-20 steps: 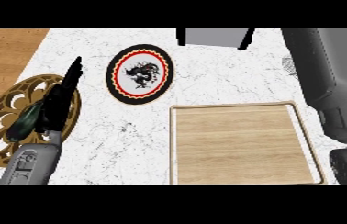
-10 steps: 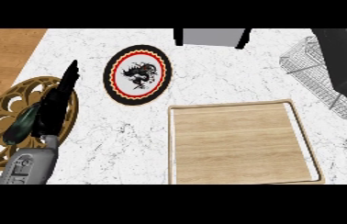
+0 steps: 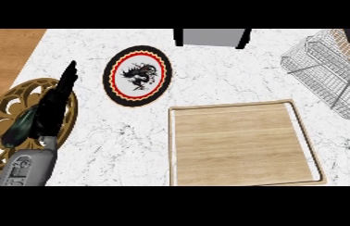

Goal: Pick the lemon from the tray and place it in the tiered basket

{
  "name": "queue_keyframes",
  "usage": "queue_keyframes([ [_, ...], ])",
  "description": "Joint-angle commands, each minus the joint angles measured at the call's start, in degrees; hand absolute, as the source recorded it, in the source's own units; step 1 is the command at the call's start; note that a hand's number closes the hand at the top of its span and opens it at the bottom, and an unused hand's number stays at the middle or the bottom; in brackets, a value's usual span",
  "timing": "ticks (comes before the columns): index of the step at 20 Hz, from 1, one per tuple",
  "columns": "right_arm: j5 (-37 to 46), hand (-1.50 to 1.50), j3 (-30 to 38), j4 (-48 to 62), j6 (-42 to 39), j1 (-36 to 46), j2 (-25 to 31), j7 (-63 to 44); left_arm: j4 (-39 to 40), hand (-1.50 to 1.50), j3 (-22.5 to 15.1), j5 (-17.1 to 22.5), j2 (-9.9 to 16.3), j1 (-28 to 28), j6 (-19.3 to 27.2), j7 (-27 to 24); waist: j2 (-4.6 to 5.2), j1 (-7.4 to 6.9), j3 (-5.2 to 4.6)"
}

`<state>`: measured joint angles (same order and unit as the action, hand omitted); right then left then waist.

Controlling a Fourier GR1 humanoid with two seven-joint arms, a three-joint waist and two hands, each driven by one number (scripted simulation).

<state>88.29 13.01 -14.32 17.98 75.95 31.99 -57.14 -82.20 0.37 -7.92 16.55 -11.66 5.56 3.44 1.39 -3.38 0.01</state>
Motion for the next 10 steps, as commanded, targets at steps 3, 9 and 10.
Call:
queue_keyframes([
  [3, 0.21, 1.50, 0.30, 3.37, -0.36, -1.71, 3.60, 2.90, 0.14, 0.00, -0.62, -0.79, -1.81, -0.86, 1.00, 1.97, -0.28, 0.72, 0.06],
  [9, -5.26, 1.50, 4.52, 3.08, 1.92, -5.77, 5.54, 12.04, 0.47, 0.00, 2.87, 1.26, 1.04, 2.31, -1.33, -1.81, -0.68, 1.51, 0.06],
  [10, -5.38, 1.50, 4.71, 4.06, -0.34, -4.08, 5.43, 11.71, -1.06, 0.00, 0.14, -1.43, -1.11, 1.53, 0.83, -0.32, -0.48, 0.98, 0.08],
])
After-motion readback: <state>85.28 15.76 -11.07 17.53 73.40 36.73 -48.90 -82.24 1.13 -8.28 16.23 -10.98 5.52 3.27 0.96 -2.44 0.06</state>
